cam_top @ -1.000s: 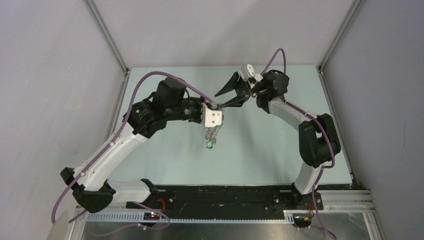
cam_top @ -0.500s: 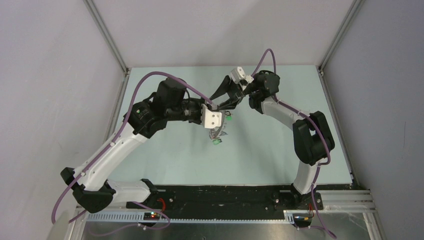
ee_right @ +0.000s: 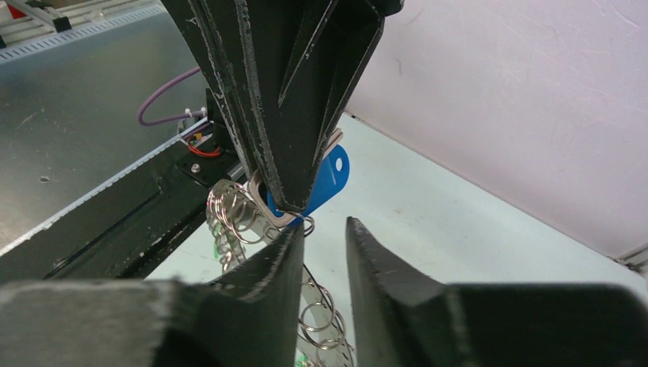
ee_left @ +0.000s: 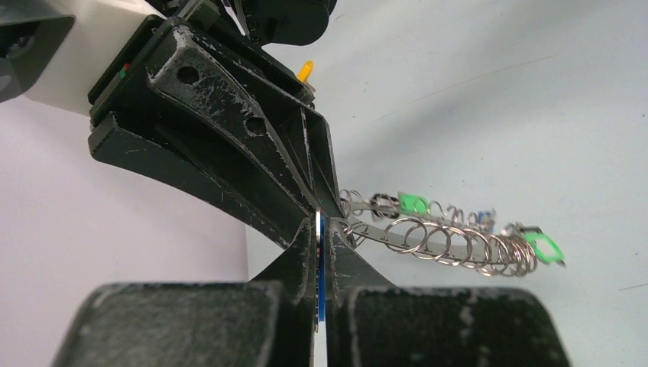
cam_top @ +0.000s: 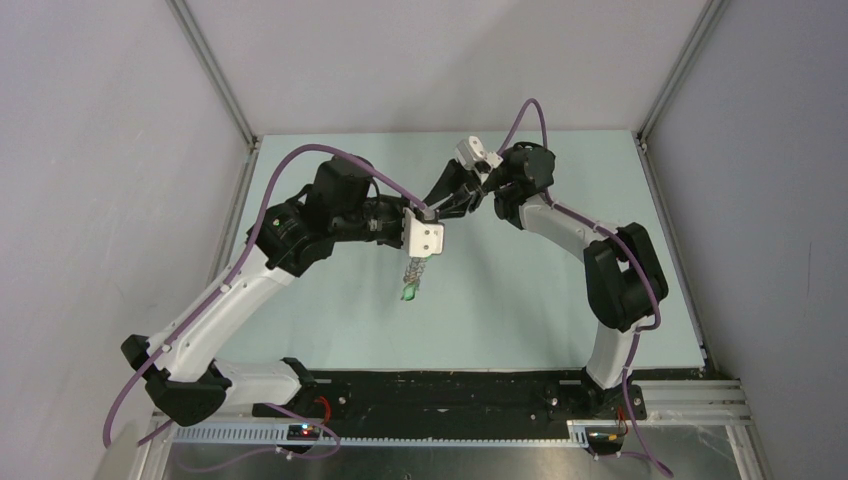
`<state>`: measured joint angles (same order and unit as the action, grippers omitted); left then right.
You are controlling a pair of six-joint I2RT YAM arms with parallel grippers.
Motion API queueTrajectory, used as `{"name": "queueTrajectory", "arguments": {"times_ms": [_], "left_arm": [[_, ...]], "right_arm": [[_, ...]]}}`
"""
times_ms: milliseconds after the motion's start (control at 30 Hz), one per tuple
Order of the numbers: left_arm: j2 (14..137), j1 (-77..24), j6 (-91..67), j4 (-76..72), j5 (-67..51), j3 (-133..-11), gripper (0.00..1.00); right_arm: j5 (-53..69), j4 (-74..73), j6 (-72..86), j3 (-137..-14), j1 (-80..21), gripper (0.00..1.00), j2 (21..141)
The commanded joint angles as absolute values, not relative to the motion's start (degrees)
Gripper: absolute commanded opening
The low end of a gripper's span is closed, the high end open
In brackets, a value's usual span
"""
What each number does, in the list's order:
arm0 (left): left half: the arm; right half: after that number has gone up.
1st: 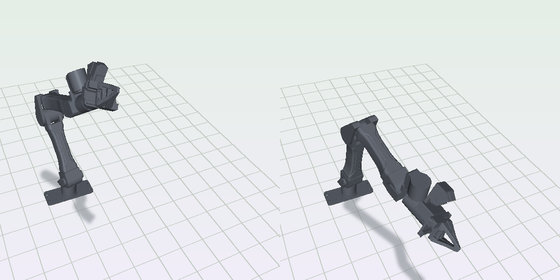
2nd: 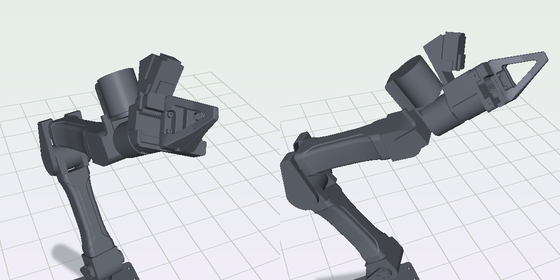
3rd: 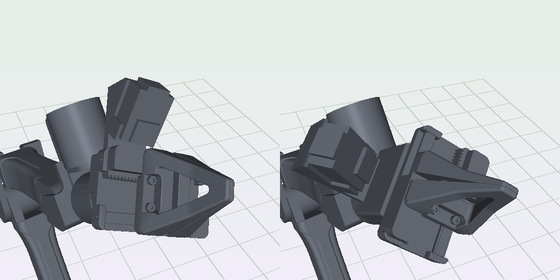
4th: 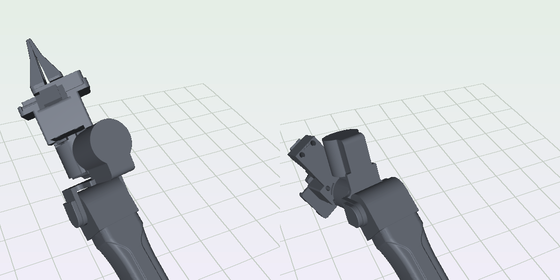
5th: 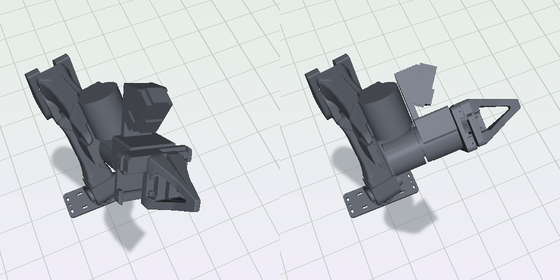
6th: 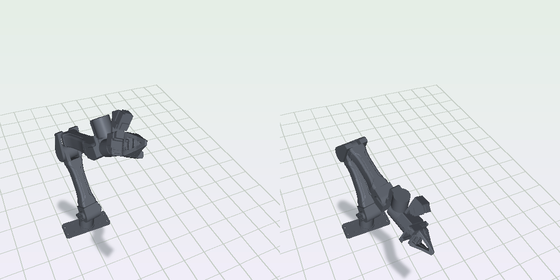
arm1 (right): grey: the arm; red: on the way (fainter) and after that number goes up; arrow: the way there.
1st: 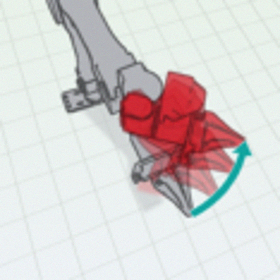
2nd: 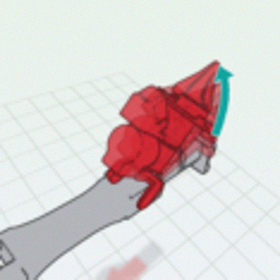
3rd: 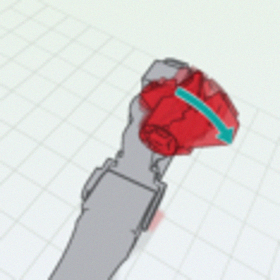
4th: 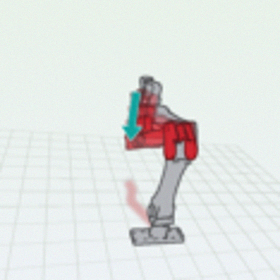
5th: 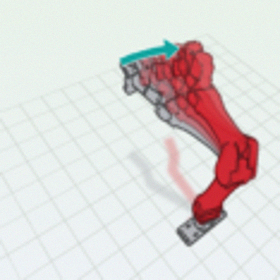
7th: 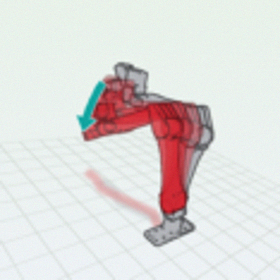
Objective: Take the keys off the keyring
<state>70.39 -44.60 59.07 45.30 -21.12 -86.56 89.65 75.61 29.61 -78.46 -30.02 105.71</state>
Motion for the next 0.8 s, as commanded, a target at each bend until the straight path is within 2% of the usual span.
{"name": "queueTrajectory", "arguments": {"times_ms": [0,333,433,633,733,767], "left_arm": [[68.83,-44.40,61.40,41.64,-19.61,-88.41,0.00],[68.94,-44.38,62.44,41.00,-18.16,-88.70,0.00],[69.20,-44.39,62.63,40.61,-19.02,-89.54,0.00],[69.38,-44.41,64.16,39.09,-18.63,-90.02,0.00],[69.24,-44.39,64.16,37.02,-17.78,-89.48,0.00],[69.08,-44.43,64.03,36.70,-17.68,-89.30,0.00]], "right_arm": [[93.54,76.62,31.91,-80.19,-30.59,0.27,104.86],[94.52,78.68,37.00,-79.99,-31.64,0.38,104.02],[93.79,78.50,37.23,-80.02,-32.06,0.36,103.93],[91.95,80.35,40.76,-80.33,-32.53,0.26,103.96],[89.04,80.53,44.29,-80.83,-32.26,0.01,104.15],[88.20,81.57,45.48,-80.98,-31.71,0.00,104.28]]}}
